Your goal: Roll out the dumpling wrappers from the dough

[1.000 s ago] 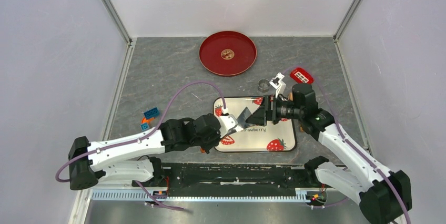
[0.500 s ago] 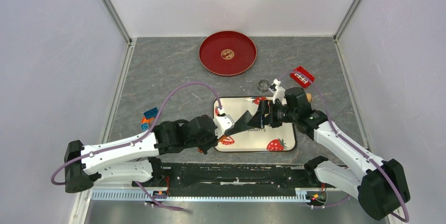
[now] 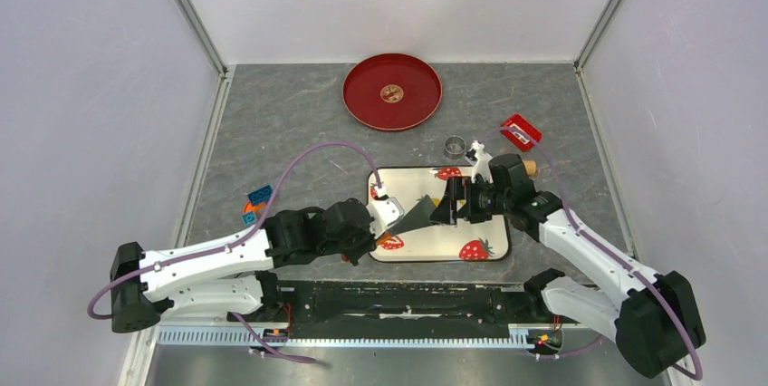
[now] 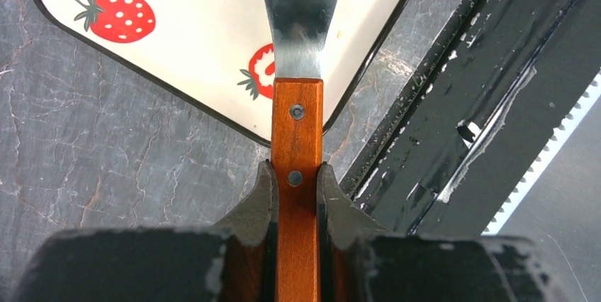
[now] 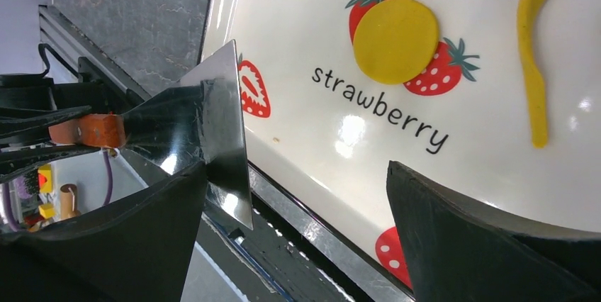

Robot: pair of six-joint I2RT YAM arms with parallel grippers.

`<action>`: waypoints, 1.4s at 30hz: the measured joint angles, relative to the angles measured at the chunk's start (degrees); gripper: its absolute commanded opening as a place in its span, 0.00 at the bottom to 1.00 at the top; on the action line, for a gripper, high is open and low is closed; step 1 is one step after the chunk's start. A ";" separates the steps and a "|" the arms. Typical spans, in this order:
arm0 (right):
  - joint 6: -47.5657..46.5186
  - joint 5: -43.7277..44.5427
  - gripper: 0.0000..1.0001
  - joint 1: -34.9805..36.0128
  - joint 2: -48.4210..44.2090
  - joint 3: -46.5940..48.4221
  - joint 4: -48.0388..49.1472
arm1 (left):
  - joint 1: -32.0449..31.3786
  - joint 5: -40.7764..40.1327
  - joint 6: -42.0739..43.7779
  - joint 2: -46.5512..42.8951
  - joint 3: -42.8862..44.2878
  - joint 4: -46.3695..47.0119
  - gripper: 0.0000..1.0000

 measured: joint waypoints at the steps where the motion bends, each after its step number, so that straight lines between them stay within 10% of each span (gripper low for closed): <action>1: -0.22 0.31 0.98 0.00 -0.15 0.20 -0.35 | 0.00 -0.13 0.00 0.00 -0.24 0.33 0.02; 18: -4.02 14.64 0.98 -0.79 -9.14 5.11 -11.45 | 0.31 -13.44 -2.91 -3.32 -6.25 7.80 0.02; 42: -17.07 13.20 0.98 -24.68 6.88 0.81 -14.36 | 10.25 -12.17 7.13 5.18 -6.21 9.46 0.02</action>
